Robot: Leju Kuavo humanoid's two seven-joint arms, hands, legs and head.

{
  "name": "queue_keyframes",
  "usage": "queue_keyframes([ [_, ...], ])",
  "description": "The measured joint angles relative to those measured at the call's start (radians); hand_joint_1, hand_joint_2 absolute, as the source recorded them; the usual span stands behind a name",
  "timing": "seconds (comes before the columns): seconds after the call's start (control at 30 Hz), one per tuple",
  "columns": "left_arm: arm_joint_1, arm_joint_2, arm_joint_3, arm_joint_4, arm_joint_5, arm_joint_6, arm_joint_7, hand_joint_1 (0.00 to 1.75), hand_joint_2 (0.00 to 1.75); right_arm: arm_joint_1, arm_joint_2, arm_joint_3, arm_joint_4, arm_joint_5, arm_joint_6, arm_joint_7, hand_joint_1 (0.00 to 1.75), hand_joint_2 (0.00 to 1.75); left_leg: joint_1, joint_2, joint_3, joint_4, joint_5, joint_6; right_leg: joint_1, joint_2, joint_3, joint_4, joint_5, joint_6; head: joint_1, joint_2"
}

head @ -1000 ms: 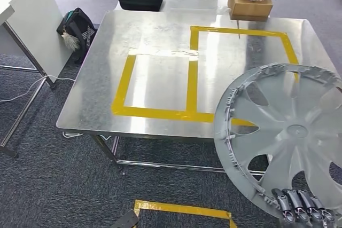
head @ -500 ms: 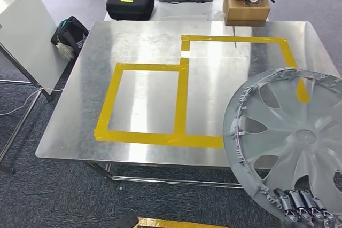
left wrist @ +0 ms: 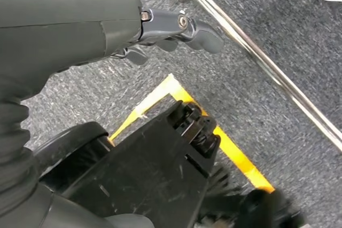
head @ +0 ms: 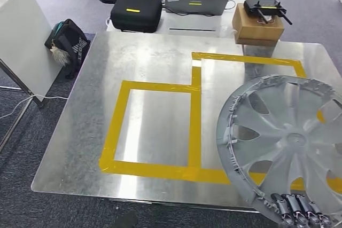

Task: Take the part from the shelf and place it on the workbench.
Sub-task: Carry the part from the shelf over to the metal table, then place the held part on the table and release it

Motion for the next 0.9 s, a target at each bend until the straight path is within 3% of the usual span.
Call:
queue_keyframes([
  [0.03, 0.001, 0.0, 0.0, 0.0, 0.0, 0.001, 0.0, 0.0, 1.75, 0.001, 0.0, 0.0, 0.002, 0.0, 0.0, 0.001, 1.75, 1.75, -0.001, -0.003, 0.018, 0.0, -0.013, 0.001, 0.001, 0.0, -0.025, -0.005, -0.031, -0.001, 0.0, 0.0],
  [0.07, 0.001, 0.0, 0.0, 0.0, 0.001, 0.003, 0.0, 0.0, 1.75, 0.003, 0.0, 0.0, 0.004, 0.0, 0.0, 0.004, 1.75, 1.75, -0.001, -0.006, 0.038, 0.0, -0.027, 0.002, 0.003, 0.0, -0.039, -0.034, -0.035, -0.005, 0.001, 0.0],
  [0.1, 0.001, -0.001, 0.0, 0.0, 0.002, 0.005, 0.0, 0.0, 1.75, 0.004, 0.0, 0.001, 0.008, 0.0, 0.0, 0.012, 1.75, 1.75, -0.002, -0.009, 0.058, 0.0, -0.042, 0.001, 0.004, 0.0, -0.047, -0.082, 0.004, -0.01, 0.001, 0.0],
  [0.2, 0.003, -0.001, 0.0, 0.0, 0.007, 0.011, 0.0, 0.0, 1.75, 0.006, -0.001, 0.006, 0.021, 0.0, 0.0, 0.066, 1.75, 1.75, -0.006, -0.016, 0.102, 0.002, -0.086, -0.01, 0.011, 0.001, -0.052, -0.196, 0.225, -0.031, -0.001, 0.0],
  [0.23, 0.003, -0.001, 0.0, 0.001, 0.009, 0.013, 0.0, 0.0, 1.75, 0.007, -0.004, 0.009, 0.027, 0.0, 0.0, 0.094, 1.75, 1.75, -0.008, -0.018, 0.108, 0.003, -0.093, -0.016, 0.013, 0.002, -0.048, -0.203, 0.261, -0.037, -0.002, 0.0],
  [0.3, 0.0, -0.002, 0.0, 0.0, 0.01, 0.018, 0.002, 0.0, 1.75, 0.009, -0.016, 0.019, 0.038, 0.0, 0.0, 0.16, 1.75, 1.75, -0.009, -0.019, 0.104, 0.014, -0.088, -0.028, 0.011, 0.004, -0.033, -0.212, 0.267, -0.045, -0.003, 0.0],
  [0.37, -0.005, -0.002, 0.0, 0.0, 0.012, 0.023, 0.007, 0.0, 1.75, 0.011, -0.036, 0.032, 0.051, -0.001, 0.001, 0.233, 1.75, 1.75, -0.009, -0.014, 0.065, 0.074, -0.073, -0.04, 0.005, 0.003, -0.016, -0.233, 0.265, -0.052, -0.006, 0.0],
  [0.4, -0.007, -0.002, 0.0, 0.0, 0.014, 0.027, 0.012, 0.0, 1.75, 0.012, -0.049, 0.04, 0.056, -0.004, 0.001, 0.268, 1.75, 1.75, -0.008, -0.012, 0.032, 0.122, -0.081, -0.046, 0.002, 0.003, -0.006, -0.243, 0.263, -0.055, -0.007, 0.0],
  [0.47, -0.009, -0.001, 0.001, 0.0, 0.022, 0.039, 0.026, 0.0, 1.75, 0.013, -0.079, 0.053, 0.063, -0.022, 0.004, 0.332, 1.75, 1.75, -0.005, -0.01, -0.041, 0.216, -0.129, -0.053, 0.0, 0.003, 0.011, -0.253, 0.254, -0.061, -0.008, 0.0],
  [0.5, -0.009, 0.0, 0.002, 0.0, 0.028, 0.046, 0.033, 0.0, 1.75, 0.014, -0.095, 0.058, 0.066, -0.038, 0.007, 0.354, 1.75, 1.75, -0.003, -0.009, -0.07, 0.242, -0.148, -0.055, -0.001, 0.004, 0.018, -0.254, 0.249, -0.062, -0.008, 0.0],
  [0.53, -0.01, 0.002, 0.003, 0.0, 0.033, 0.052, 0.039, 0.0, 1.75, 0.016, -0.108, 0.059, 0.069, -0.059, 0.013, 0.367, 1.75, 1.75, -0.002, -0.009, -0.087, 0.245, -0.146, -0.056, -0.002, 0.005, 0.026, -0.254, 0.242, -0.062, -0.008, 0.0],
  [0.57, -0.011, 0.004, 0.004, 0.0, 0.039, 0.058, 0.044, 0.0, 1.75, 0.018, -0.119, 0.059, 0.071, -0.08, 0.02, 0.372, 1.75, 1.75, -0.002, -0.009, -0.091, 0.221, -0.12, -0.058, -0.003, 0.006, 0.034, -0.254, 0.236, -0.061, -0.008, 0.0],
  [0.63, -0.014, 0.008, 0.008, 0.0, 0.051, 0.066, 0.049, 0.0, 1.75, 0.021, -0.132, 0.055, 0.076, -0.128, 0.036, 0.36, 1.75, 1.75, 0.0, -0.009, -0.064, 0.108, -0.021, -0.058, -0.005, 0.008, 0.05, -0.255, 0.224, -0.056, -0.008, 0.0],
  [0.7, -0.017, 0.01, 0.015, 0.0, 0.061, 0.071, 0.052, 0.0, 1.75, 0.021, -0.136, 0.047, 0.083, -0.179, 0.052, 0.334, 1.75, 1.75, -0.002, -0.008, -0.038, 0.012, 0.025, -0.052, -0.003, 0.01, 0.057, -0.252, 0.214, -0.046, -0.009, 0.0],
  [0.73, -0.017, 0.011, 0.018, 0.0, 0.065, 0.072, 0.052, 0.0, 1.75, 0.021, -0.137, 0.04, 0.086, -0.204, 0.061, 0.317, 1.75, 1.75, -0.002, -0.008, -0.035, -0.006, 0.03, -0.049, -0.001, 0.011, 0.055, -0.25, 0.208, -0.044, -0.01, 0.0],
  [0.87, -0.017, 0.013, 0.028, -0.001, 0.074, 0.073, 0.051, 0.0, 1.75, 0.019, -0.138, 0.014, 0.1, -0.258, 0.082, 0.272, 1.75, 1.75, -0.003, -0.009, -0.03, -0.013, 0.036, -0.046, 0.003, 0.009, 0.053, -0.254, 0.203, -0.068, -0.008, 0.0],
  [0.9, -0.018, 0.013, 0.03, -0.001, 0.075, 0.073, 0.051, 0.0, 1.75, 0.017, -0.138, 0.008, 0.103, -0.265, 0.088, 0.263, 1.75, 1.75, -0.004, -0.01, -0.029, -0.013, 0.034, -0.044, 0.002, 0.009, 0.056, -0.258, 0.204, -0.066, -0.008, 0.0],
])
